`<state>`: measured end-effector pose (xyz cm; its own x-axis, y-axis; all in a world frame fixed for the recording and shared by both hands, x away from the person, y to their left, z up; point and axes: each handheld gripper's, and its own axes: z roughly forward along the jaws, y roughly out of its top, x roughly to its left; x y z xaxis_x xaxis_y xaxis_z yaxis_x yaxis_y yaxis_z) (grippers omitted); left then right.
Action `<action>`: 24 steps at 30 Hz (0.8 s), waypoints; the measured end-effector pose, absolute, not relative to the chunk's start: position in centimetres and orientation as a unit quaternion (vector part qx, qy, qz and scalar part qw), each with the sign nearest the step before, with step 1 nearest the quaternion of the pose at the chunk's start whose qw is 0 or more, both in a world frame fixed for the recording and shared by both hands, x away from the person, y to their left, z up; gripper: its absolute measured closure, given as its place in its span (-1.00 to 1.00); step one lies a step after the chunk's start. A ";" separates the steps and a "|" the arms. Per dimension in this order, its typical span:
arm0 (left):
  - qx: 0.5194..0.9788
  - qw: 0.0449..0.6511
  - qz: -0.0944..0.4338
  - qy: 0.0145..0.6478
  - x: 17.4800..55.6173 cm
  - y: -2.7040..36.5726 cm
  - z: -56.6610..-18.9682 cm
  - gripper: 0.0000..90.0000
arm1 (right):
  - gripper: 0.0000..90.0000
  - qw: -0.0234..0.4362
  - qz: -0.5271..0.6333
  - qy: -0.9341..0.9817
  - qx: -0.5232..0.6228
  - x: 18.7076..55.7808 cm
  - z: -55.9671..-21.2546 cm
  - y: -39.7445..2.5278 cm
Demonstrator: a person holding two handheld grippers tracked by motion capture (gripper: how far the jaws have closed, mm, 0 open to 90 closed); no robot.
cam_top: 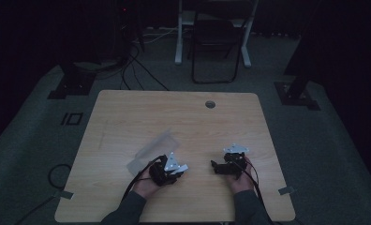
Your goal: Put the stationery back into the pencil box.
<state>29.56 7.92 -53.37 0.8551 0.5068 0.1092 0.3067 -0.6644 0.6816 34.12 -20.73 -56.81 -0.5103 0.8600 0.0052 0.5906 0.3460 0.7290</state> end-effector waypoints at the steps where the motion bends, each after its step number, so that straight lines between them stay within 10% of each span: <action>1: 0.901 0.341 0.147 0.225 29.5 7.9 -53.3 0.56 | -0.77 0.194 0.346 0.797 0.455 34.1 -56.8 -20.7; 24: 0.891 0.355 0.168 0.226 29.6 8.6 -51.8 0.56 | -0.77 0.194 0.346 0.797 0.455 34.1 -56.8 -20.7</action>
